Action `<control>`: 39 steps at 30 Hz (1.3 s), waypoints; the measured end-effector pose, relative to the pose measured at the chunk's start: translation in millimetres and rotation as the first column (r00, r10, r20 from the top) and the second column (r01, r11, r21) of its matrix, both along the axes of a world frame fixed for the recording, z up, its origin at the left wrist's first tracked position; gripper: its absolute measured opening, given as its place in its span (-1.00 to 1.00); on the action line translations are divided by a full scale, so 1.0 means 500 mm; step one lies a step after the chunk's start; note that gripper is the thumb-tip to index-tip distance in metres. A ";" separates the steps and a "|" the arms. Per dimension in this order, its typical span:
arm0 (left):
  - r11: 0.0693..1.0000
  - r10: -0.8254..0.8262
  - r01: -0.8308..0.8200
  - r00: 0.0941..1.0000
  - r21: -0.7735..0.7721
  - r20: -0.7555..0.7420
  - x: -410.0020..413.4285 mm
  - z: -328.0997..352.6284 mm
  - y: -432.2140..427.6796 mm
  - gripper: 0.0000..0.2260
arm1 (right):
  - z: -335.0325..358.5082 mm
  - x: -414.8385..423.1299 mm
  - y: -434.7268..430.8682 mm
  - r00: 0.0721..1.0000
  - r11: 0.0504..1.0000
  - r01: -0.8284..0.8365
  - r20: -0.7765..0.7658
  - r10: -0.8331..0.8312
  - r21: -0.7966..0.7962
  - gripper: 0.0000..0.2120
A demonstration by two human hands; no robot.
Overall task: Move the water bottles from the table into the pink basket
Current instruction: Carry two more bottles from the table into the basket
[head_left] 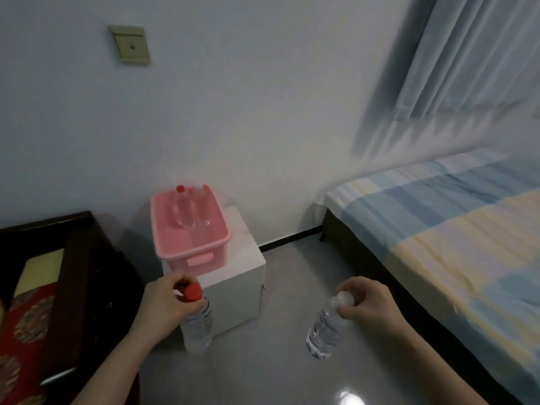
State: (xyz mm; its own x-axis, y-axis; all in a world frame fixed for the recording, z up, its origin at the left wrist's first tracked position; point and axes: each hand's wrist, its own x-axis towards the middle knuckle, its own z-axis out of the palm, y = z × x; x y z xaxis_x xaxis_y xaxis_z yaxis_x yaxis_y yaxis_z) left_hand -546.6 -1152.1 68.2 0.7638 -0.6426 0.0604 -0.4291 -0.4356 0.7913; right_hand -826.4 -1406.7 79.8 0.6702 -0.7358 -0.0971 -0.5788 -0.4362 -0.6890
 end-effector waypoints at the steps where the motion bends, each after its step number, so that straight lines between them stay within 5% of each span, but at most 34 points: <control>1: 1.000 0.024 -0.024 1.000 -0.011 0.012 0.031 0.001 -0.024 -0.72 | 0.002 0.038 -0.035 1.000 1.000 -0.010 -0.006 0.010 -0.002 -0.76; 18: 0.935 0.352 -0.352 0.936 -0.052 -0.008 0.571 0.045 -0.298 -0.70 | 0.081 0.781 -0.430 0.932 0.933 -0.353 0.062 0.358 -0.074 -0.72; 30: 0.936 0.351 -0.346 0.933 0.069 -0.080 0.889 -0.173 -0.379 -0.74 | -0.121 1.220 -0.354 0.910 0.889 -0.413 0.055 0.410 0.199 -0.78; 39: 0.955 0.296 -0.292 0.944 0.052 -0.147 0.992 -0.272 -0.408 -0.60 | -0.247 1.311 -0.317 0.936 0.929 -0.339 -0.044 0.349 0.151 -0.78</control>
